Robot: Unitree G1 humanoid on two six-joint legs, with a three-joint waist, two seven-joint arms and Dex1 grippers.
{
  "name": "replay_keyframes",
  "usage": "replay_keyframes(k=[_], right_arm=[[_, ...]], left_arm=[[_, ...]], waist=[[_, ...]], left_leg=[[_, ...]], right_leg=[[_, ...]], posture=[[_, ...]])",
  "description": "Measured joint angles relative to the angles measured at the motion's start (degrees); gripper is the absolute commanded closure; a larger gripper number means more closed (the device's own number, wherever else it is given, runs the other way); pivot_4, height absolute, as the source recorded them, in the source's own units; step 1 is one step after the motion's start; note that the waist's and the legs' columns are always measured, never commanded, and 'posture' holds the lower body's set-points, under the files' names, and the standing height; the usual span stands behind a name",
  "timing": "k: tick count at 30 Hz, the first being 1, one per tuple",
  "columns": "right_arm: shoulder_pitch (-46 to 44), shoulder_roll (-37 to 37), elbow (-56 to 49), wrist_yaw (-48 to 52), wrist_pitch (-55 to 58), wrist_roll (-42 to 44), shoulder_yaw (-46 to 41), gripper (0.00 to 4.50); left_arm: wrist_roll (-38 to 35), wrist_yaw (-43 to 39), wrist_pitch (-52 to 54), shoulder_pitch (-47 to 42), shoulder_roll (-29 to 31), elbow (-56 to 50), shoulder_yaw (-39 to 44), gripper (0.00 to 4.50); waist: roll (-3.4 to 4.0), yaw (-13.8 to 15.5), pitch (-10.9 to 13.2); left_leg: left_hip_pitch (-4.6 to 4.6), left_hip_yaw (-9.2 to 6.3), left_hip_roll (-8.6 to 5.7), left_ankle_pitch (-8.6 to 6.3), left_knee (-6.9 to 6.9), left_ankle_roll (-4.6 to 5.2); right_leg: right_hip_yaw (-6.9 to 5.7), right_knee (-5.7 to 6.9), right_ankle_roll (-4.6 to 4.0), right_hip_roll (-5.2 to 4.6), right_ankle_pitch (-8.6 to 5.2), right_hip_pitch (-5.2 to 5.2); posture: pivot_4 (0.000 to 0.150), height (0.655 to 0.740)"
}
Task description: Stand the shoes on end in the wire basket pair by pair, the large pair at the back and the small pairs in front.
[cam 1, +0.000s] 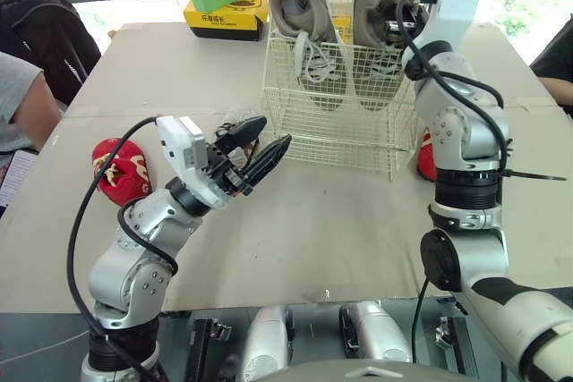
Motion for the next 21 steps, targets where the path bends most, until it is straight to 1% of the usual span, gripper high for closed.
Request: replay_keyframes(k=[5,7,8,10,11,12,14,18,19,21], right_arm=[[-0.79,-1.52,1.02,0.24,1.72,1.93,-2.24,4.38],[-1.30,-2.13,2.34,0.54,2.49,4.68,-5.25,3.69],[-1.34,-2.60,2.59,0.77,2.93,5.53,-5.94,3.43],[-0.64,-5.48,3.31,3.01,3.27,6.04,-5.36,2.50],[0.09,-7.50,3.19,4.84,3.25,6.11,-4.83,1.95],[0.78,-9.27,2.92,6.62,3.21,6.17,-3.94,1.56],[4.45,-15.36,-0.29,14.16,2.09,6.25,-0.44,0.63],[10.85,-21.09,-7.31,23.73,-0.18,7.46,2.39,0.63],[13.85,-23.89,-10.22,27.69,-2.08,7.95,3.44,0.63],[18.26,-27.23,-14.15,33.47,-4.48,9.43,3.65,0.63]], left_arm=[[0.53,-1.03,-0.18,-1.56,-0.77,2.00,-2.05,1.27],[0.64,-1.37,-0.28,-2.23,-0.86,2.89,-2.02,1.27],[0.67,-1.49,-0.35,-2.24,-0.86,2.97,-2.00,1.27],[0.58,-1.98,-0.37,-2.07,-0.87,3.27,-1.94,1.27],[0.43,-2.27,-0.37,-1.40,-0.82,3.41,-1.61,1.27],[0.26,-2.43,-0.37,-0.75,-0.80,3.56,-1.22,1.27],[-1.26,-2.13,-0.22,0.66,-0.83,4.41,1.35,1.27],[-2.94,0.04,-0.21,2.15,-0.93,5.58,6.67,1.27],[-2.69,1.33,-0.46,2.55,-1.04,6.00,7.75,1.27],[-1.00,3.85,-0.66,4.17,-1.10,6.64,9.11,1.27]], waist=[[-0.03,0.08,-0.02],[-0.08,0.26,-0.05],[-0.09,0.33,-0.06],[-0.09,0.51,-0.06],[-0.09,0.60,-0.06],[-0.09,0.63,-0.06],[-0.09,0.73,-0.05],[-0.06,0.34,-0.03],[-0.06,0.21,-0.03],[-0.06,0.07,-0.03]], left_leg=[[-0.08,0.02,-0.03,0.00,-0.04,0.01],[-0.08,-0.02,-0.06,0.00,-0.03,0.01],[-0.08,-0.03,-0.07,0.00,-0.03,0.01],[-0.08,-0.04,-0.13,0.00,-0.02,0.02],[-0.08,-0.02,-0.16,0.00,-0.02,0.02],[-0.08,0.00,-0.17,-0.01,-0.02,0.03],[-0.11,-0.02,-0.14,-0.01,-0.03,0.04],[-0.11,-0.06,-0.06,-0.02,-0.08,0.04],[-0.10,-0.07,-0.04,-0.02,-0.11,0.04],[-0.07,-0.07,-0.02,-0.02,-0.13,0.04]], right_leg=[[-0.12,-0.38,0.01,-0.05,0.01,0.11],[-0.15,-0.42,0.01,-0.08,0.02,0.18],[-0.15,-0.43,0.01,-0.10,0.02,0.20],[-0.15,-0.44,0.02,-0.16,0.01,0.22],[-0.15,-0.44,0.02,-0.18,0.01,0.21],[-0.14,-0.45,0.02,-0.19,0.01,0.21],[-0.14,-0.47,0.02,-0.18,0.01,0.19],[-0.11,-0.46,0.03,-0.16,0.01,0.17],[-0.11,-0.47,0.03,-0.15,0.01,0.16],[-0.12,-0.47,0.03,-0.16,0.00,0.17]], posture=[[0.150,0.7400],[0.150,0.7400],[0.150,0.7400],[0.150,0.7400],[0.150,0.7400],[0.150,0.7400],[0.150,0.7400],[0.150,0.7400],[0.150,0.7400],[0.150,0.7400]])
